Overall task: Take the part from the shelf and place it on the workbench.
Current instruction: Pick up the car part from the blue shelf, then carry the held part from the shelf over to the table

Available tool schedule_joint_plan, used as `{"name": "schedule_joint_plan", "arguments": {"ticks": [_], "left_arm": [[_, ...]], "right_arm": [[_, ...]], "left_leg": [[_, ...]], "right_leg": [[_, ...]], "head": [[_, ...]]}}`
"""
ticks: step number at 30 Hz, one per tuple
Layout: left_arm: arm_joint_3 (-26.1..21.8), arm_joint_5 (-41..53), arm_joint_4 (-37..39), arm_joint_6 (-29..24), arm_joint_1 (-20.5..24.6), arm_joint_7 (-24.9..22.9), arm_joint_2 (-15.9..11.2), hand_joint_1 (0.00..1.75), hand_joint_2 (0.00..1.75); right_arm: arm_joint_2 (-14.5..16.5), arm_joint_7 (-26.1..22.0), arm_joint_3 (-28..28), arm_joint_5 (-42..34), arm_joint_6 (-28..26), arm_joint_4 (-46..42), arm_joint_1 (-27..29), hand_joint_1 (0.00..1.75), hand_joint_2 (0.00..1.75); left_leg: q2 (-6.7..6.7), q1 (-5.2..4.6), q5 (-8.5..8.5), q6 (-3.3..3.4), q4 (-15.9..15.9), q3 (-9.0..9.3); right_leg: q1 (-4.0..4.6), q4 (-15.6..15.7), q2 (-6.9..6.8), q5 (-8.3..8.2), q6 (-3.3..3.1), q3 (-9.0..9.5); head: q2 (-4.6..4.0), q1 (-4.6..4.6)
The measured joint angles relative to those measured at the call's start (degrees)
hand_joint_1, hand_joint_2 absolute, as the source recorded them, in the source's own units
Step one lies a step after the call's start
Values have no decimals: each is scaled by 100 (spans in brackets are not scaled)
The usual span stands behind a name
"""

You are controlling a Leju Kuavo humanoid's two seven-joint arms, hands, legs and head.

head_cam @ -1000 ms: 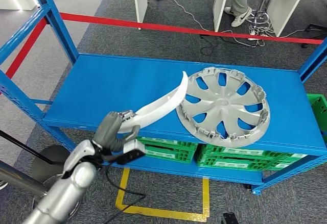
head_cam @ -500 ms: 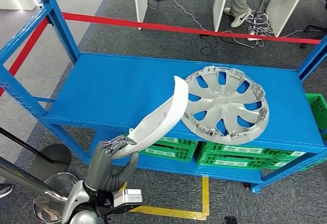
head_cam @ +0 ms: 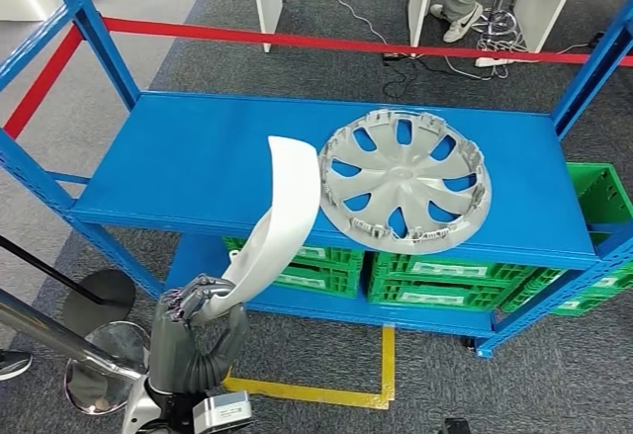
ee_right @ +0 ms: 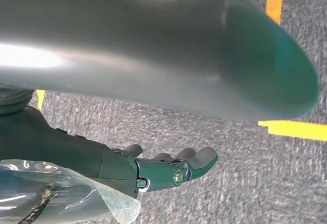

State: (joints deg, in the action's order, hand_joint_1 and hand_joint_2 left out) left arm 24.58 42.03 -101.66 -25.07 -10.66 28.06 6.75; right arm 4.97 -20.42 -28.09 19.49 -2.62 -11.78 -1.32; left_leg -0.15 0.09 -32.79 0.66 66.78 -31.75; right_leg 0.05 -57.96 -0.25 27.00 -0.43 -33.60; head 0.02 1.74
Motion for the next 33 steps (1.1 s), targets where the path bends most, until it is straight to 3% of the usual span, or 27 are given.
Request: {"name": "schedule_joint_plan", "arguments": {"ticks": [2,3,6,7,8,10,11,12,13,14,15,16,17,19,21,22,24,26,27,28,29,31,33], "left_arm": [[27,-20,8,-121,0,20,0,175,175],[43,-29,14,-171,1,24,-1,175,175],[98,-67,44,-262,3,20,-7,175,175],[117,-79,59,-284,8,13,-8,175,175],[135,-89,77,-306,12,3,-9,175,175],[156,-111,117,-335,18,-14,-13,175,175],[162,-119,139,-344,17,-17,-15,175,175],[167,-124,161,-349,17,-19,-19,175,175],[173,-127,181,-353,17,-20,-22,175,175],[178,-129,199,-357,17,-21,-26,175,175],[183,-132,215,-361,18,-21,-30,175,175],[190,-136,226,-365,18,-22,-32,175,175],[198,-142,233,-368,20,-22,-34,175,175],[219,-169,244,-371,26,-22,-43,175,175],[238,-197,261,-372,32,-22,-58,175,175],[245,-209,270,-371,31,-22,-66,175,175],[254,-234,284,-369,27,-22,-84,175,175],[258,-249,298,-362,27,-22,-101,175,175],[259,-255,308,-353,28,-22,-108,175,175],[261,-263,318,-345,28,-22,-114,175,175],[262,-273,328,-337,29,-22,-120,175,175],[266,-289,342,-330,34,-22,-127,175,175],[269,-297,348,-320,41,-21,-132,175,175]], "right_arm": [[15,-13,-27,-4,26,0,11,0,0],[22,-23,-38,-8,41,0,18,0,0],[26,-69,-64,-18,77,0,44,0,0],[26,-86,-84,-22,83,0,53,0,0],[26,-105,-110,-26,83,0,62,0,0],[26,-134,-163,-38,70,0,69,0,0],[26,-146,-183,-47,57,0,70,0,0],[26,-156,-204,-59,43,0,71,0,0],[25,-163,-228,-70,29,0,73,0,0],[24,-168,-252,-78,17,-1,75,0,0],[23,-174,-275,-81,9,-2,73,0,0],[25,-179,-292,-81,3,-3,64,0,0],[27,-186,-306,-82,0,-6,51,0,0],[31,-198,-330,-84,-4,-11,37,0,0],[30,-205,-372,-88,-9,-13,57,0,0],[30,-208,-398,-88,-15,-12,65,0,0],[30,-219,-450,-74,-25,-11,67,0,0],[30,-231,-490,-48,-27,-11,61,0,0],[30,-234,-511,-34,-27,-11,61,0,0],[30,-237,-537,-20,-27,-11,63,0,0],[30,-238,-566,-8,-30,-11,66,0,0],[40,-237,-610,14,-35,-11,67,0,0],[54,-234,-640,31,-41,-14,59,0,0]], "left_leg": [[9,-81,153,162,-755,456],[12,-114,163,205,-970,563],[20,-128,269,199,-1140,534],[29,-112,340,198,-1177,493],[45,-91,416,200,-1213,442],[83,-77,538,208,-1219,296],[110,-75,595,204,-1209,216],[144,-71,650,193,-1197,131],[184,-62,702,174,-1177,44],[230,-48,744,149,-1149,-41],[274,-32,780,117,-1108,-122],[315,-29,804,82,-1053,-195],[356,-30,824,47,-995,-253],[442,-44,873,-17,-911,-312],[490,-21,894,-80,-879,-326],[439,-4,792,-115,-826,-341],[235,20,285,-176,-447,-420],[98,19,-277,-181,239,-522],[76,15,-382,-163,509,-530],[66,6,-353,-130,635,-477],[54,-9,-212,-80,568,-344],[-96,-72,102,97,-83,144],[-317,-129,158,248,-876,628]], "right_leg": [[38,1,0,-75,16,-53],[32,4,-5,-116,41,-76],[8,13,-14,-196,140,-143],[7,-43,-6,-98,175,-190],[2,-197,4,102,211,-259],[-32,-819,16,656,288,-450],[-52,-1183,15,837,322,-526],[-73,-1448,14,876,356,-552],[-95,-1547,9,783,390,-500],[-119,-1437,-4,602,426,-345],[-147,-1137,-54,428,467,-91],[-160,-726,-146,359,513,220],[-159,-328,-226,378,510,495],[-131,112,-301,521,418,724],[-116,138,-230,505,247,634],[-114,132,-193,461,181,587],[-112,132,-121,339,74,466],[-89,125,-20,190,27,313],[-70,117,35,114,18,228],[-46,110,93,40,11,136],[-20,103,151,-29,8,46],[19,95,275,-156,9,-101],[37,99,401,-291,35,-196]], "head": [[0,5],[0,7],[0,0],[0,6],[0,18],[0,35],[0,38],[0,37],[0,38],[0,38],[0,38],[0,46],[0,51],[0,49],[0,40],[0,38],[0,30],[0,16],[0,9],[0,7],[0,6],[0,14],[0,23]]}}
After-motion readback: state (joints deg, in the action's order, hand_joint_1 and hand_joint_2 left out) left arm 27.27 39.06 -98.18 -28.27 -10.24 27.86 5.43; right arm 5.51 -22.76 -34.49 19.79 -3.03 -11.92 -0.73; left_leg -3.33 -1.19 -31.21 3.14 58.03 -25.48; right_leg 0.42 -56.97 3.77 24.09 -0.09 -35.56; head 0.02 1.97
